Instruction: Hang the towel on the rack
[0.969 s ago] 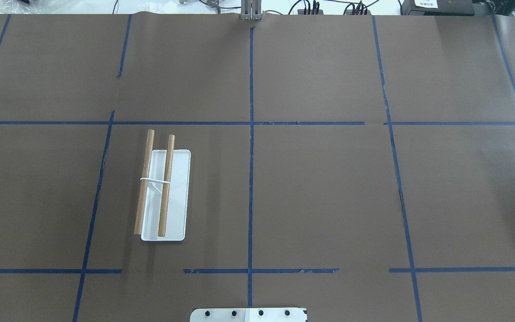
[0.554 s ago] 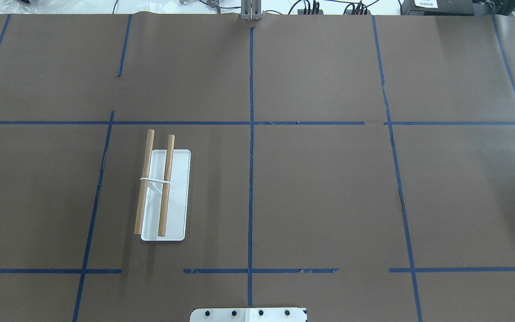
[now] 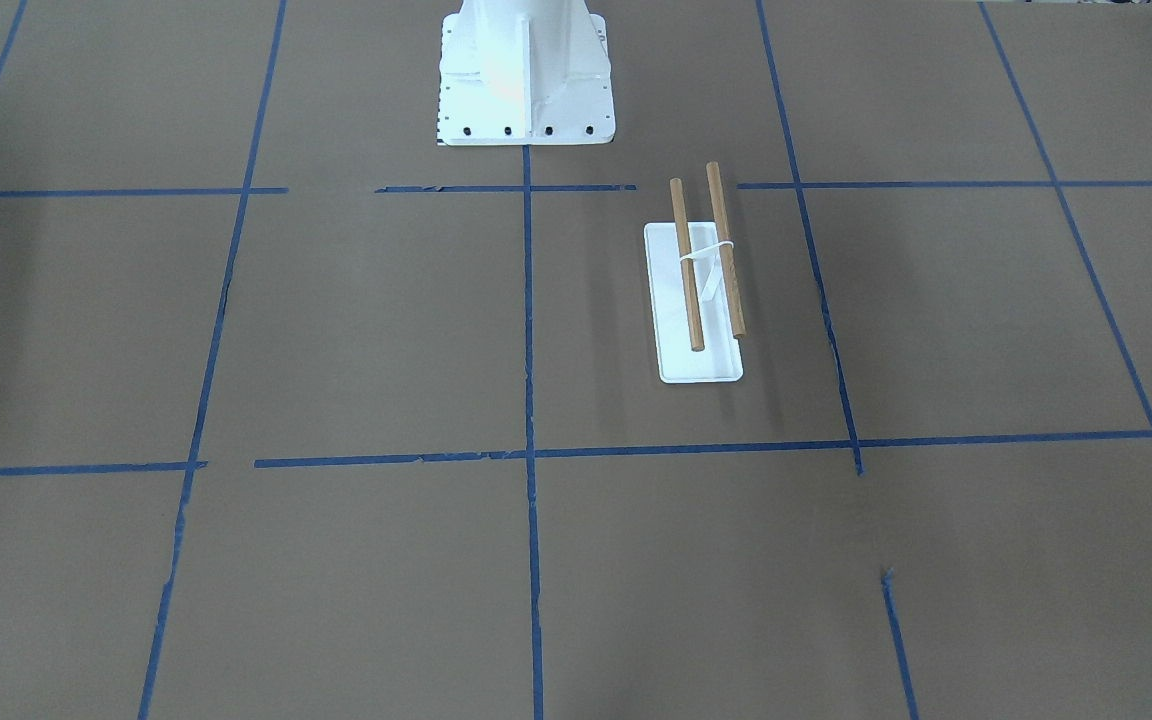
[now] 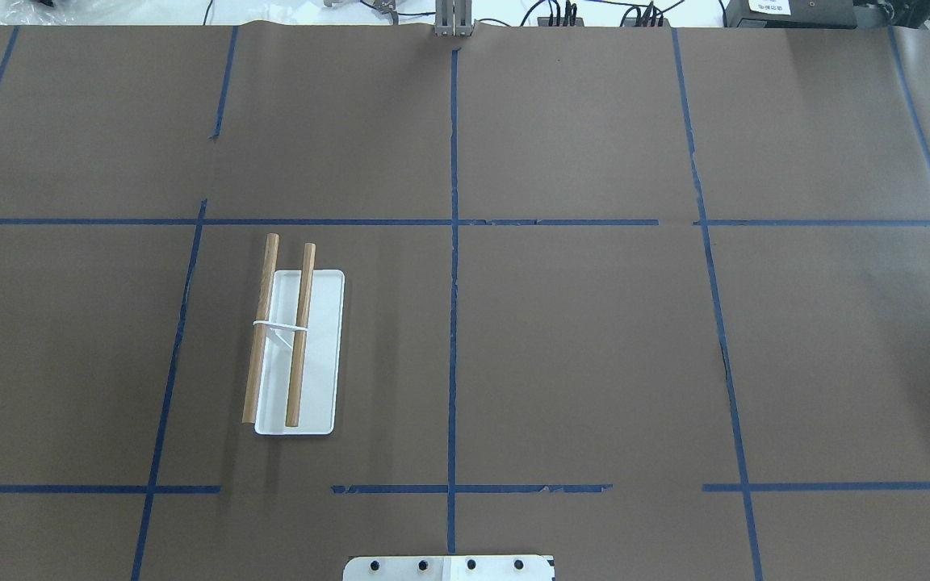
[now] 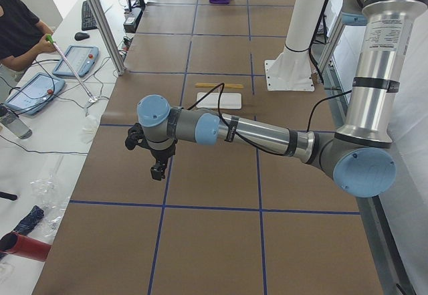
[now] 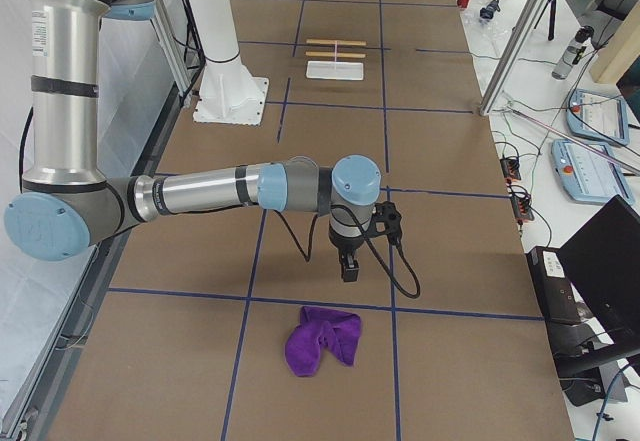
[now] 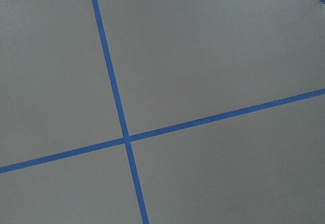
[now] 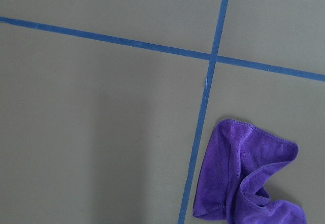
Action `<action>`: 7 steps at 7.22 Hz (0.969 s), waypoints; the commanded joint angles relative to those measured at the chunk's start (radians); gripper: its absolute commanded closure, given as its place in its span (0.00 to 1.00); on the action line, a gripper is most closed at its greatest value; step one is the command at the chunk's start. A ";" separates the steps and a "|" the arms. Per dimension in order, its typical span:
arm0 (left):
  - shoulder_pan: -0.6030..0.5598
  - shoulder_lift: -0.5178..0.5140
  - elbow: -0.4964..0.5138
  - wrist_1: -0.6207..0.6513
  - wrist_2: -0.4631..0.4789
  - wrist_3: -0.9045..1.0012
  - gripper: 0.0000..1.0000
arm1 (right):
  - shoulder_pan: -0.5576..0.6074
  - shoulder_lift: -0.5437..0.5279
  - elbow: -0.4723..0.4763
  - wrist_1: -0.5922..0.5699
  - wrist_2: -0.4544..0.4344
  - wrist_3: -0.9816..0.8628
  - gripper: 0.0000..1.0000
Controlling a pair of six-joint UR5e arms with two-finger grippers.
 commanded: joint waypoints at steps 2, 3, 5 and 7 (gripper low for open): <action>0.003 0.018 -0.002 -0.001 -0.001 -0.004 0.00 | -0.003 -0.015 0.012 -0.002 -0.001 0.007 0.00; 0.003 0.018 -0.002 -0.001 -0.001 -0.004 0.00 | -0.011 -0.032 -0.001 0.000 -0.007 0.004 0.00; 0.005 0.018 -0.004 -0.001 -0.002 -0.006 0.00 | -0.027 -0.033 -0.159 0.069 -0.009 0.004 0.00; 0.005 0.018 -0.010 -0.001 -0.002 -0.009 0.00 | -0.034 -0.028 -0.392 0.370 -0.009 0.018 0.01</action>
